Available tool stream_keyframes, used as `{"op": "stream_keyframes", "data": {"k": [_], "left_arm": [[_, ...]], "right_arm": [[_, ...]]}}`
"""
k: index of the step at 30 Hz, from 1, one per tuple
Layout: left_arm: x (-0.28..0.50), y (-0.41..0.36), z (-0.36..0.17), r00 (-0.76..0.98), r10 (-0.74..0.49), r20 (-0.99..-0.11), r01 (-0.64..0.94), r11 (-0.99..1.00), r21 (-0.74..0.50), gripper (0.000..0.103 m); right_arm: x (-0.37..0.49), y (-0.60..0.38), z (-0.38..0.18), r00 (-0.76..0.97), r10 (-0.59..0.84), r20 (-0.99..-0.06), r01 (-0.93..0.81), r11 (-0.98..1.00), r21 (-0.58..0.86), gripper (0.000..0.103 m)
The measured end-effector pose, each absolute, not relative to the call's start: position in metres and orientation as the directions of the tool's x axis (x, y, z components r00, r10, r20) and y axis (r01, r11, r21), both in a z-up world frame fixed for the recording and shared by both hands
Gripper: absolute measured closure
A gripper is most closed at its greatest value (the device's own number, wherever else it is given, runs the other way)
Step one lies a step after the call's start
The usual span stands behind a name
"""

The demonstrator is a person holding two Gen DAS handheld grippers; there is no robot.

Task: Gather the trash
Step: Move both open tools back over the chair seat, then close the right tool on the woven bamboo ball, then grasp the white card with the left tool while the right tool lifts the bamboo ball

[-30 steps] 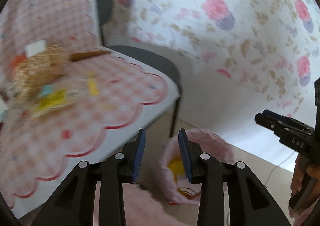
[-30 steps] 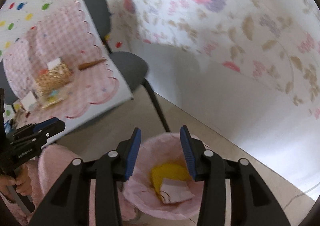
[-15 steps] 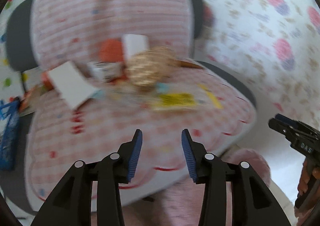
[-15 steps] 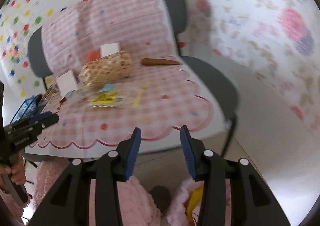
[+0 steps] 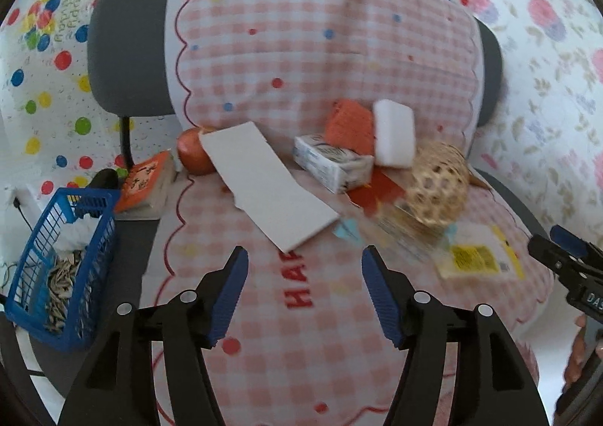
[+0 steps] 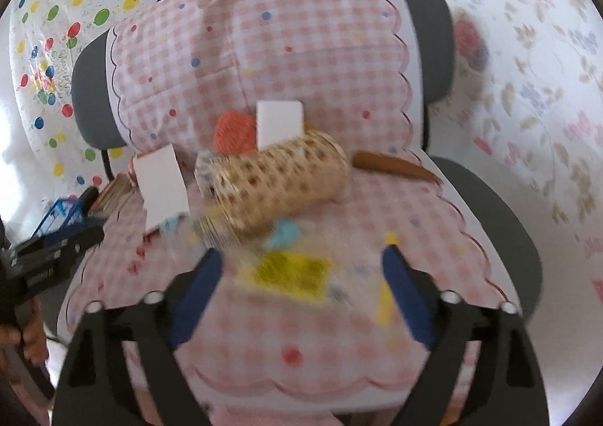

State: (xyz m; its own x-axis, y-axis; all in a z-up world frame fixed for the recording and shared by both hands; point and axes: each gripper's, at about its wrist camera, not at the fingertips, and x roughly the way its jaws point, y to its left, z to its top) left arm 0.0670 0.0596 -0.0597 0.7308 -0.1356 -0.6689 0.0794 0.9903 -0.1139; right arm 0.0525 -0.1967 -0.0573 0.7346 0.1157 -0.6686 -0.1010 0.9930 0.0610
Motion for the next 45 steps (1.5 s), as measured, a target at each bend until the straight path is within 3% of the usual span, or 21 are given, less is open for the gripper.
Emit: {"op": "stream_keyframes", "data": {"k": [6,17,22,24,25,30,42,44,45], "left_arm": [[0.093,0.073,-0.071,0.718,-0.114,-0.686,0.063,0.993,-0.100,0.039],[0.121,0.096,-0.090,0.690,-0.117,-0.715,0.026,0.990,-0.138,0.038],[0.118,0.114,-0.100,0.672,-0.099,-0.734,-0.013,0.989,-0.145,0.037],[0.117,0.122,-0.105,0.661,-0.094,-0.744,-0.032,0.988,-0.153,0.037],[0.117,0.125,-0.107,0.659,-0.091,-0.746,-0.039,0.987,-0.154,0.037],[0.114,0.110,-0.118,0.640,-0.118,-0.759,0.009,0.989,-0.146,0.037],[0.143,0.035,-0.132,0.634,-0.069,-0.770,0.177,0.982,0.058,0.048],[0.150,0.036,-0.131,0.630,-0.083,-0.772,0.185,0.982,0.045,0.054],[0.152,0.037,-0.132,0.624,-0.100,-0.775,0.195,0.980,0.030,0.062]], "right_arm": [[0.102,-0.141,-0.068,0.746,0.052,-0.663,-0.084,0.996,-0.016,0.006],[0.160,-0.109,-0.105,0.690,-0.195,-0.697,0.067,0.976,-0.207,0.006],[0.144,-0.143,-0.099,0.690,-0.181,-0.700,0.056,0.979,-0.198,0.012],[0.136,-0.161,-0.094,0.684,-0.170,-0.709,0.047,0.981,-0.189,0.032],[0.133,-0.171,-0.093,0.678,-0.165,-0.717,0.046,0.982,-0.182,0.035],[0.122,-0.197,-0.092,0.670,-0.125,-0.732,0.012,0.987,-0.157,0.036],[0.120,-0.207,-0.086,0.684,-0.051,-0.727,-0.031,0.995,-0.099,0.036],[0.120,-0.207,-0.086,0.686,-0.046,-0.726,-0.036,0.995,-0.097,0.036],[0.120,-0.206,-0.085,0.687,-0.042,-0.725,-0.040,0.995,-0.096,0.036]]}}
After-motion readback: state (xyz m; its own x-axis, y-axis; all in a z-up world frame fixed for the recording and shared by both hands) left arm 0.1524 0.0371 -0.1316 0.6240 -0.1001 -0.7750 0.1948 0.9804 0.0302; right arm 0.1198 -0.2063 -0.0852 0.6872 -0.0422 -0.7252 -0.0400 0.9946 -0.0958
